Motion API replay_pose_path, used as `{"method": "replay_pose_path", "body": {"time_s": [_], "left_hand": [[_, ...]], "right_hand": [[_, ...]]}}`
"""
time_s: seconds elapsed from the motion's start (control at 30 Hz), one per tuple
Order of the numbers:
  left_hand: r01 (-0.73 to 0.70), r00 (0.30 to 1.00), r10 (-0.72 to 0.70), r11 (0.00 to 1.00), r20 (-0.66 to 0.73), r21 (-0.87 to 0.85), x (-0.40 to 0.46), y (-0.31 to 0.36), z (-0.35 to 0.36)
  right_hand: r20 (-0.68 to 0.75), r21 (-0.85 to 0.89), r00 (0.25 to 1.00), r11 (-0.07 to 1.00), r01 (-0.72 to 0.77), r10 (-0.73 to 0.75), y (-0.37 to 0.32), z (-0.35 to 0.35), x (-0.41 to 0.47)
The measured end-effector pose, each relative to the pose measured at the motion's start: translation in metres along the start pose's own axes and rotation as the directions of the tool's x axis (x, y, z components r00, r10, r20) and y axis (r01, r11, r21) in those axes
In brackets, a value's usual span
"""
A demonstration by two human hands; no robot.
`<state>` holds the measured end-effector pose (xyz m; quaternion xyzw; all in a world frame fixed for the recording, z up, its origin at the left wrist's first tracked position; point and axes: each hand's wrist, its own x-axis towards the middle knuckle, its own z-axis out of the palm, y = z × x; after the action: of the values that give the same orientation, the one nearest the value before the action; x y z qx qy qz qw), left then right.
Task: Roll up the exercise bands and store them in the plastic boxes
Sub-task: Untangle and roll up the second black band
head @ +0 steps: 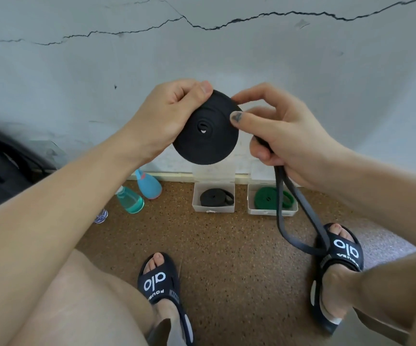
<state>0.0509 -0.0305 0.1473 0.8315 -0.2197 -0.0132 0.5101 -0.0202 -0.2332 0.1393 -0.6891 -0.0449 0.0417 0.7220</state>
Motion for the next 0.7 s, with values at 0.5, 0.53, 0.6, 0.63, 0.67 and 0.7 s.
{"method": "replay_pose_path", "body": {"time_s": [0.5, 0.53, 0.6, 0.63, 0.67, 0.7], "left_hand": [[0.086, 0.965, -0.064, 0.993, 0.253, -0.077, -0.004, -0.001, -0.015], [0.079, 0.97, -0.056, 0.993, 0.238, -0.088, -0.003, -0.003, -0.016], [0.075, 0.975, -0.05, 0.991, 0.218, -0.109, -0.002, -0.004, -0.014], [0.076, 0.978, -0.049, 0.989, 0.201, -0.13, -0.002, -0.004, -0.012], [0.075, 0.984, -0.047, 0.984, 0.172, -0.16, -0.001, -0.004, -0.01], [0.069, 0.99, -0.045, 0.98, 0.132, -0.186, -0.001, -0.002, -0.006]], "right_hand": [[0.106, -0.084, 0.994, 0.996, -0.02, 0.029, -0.013, -0.013, 0.006], [0.1, -0.111, 0.995, 0.994, 0.002, 0.009, -0.015, -0.016, 0.005], [0.087, -0.131, 0.996, 0.991, 0.019, -0.008, -0.014, -0.015, 0.002], [0.067, -0.121, 0.998, 0.992, 0.022, -0.014, -0.011, -0.012, 0.0], [0.042, -0.102, 0.999, 0.994, 0.027, -0.023, -0.008, -0.007, -0.001], [0.017, -0.079, 0.999, 0.996, 0.037, -0.035, -0.005, -0.003, -0.003]]}}
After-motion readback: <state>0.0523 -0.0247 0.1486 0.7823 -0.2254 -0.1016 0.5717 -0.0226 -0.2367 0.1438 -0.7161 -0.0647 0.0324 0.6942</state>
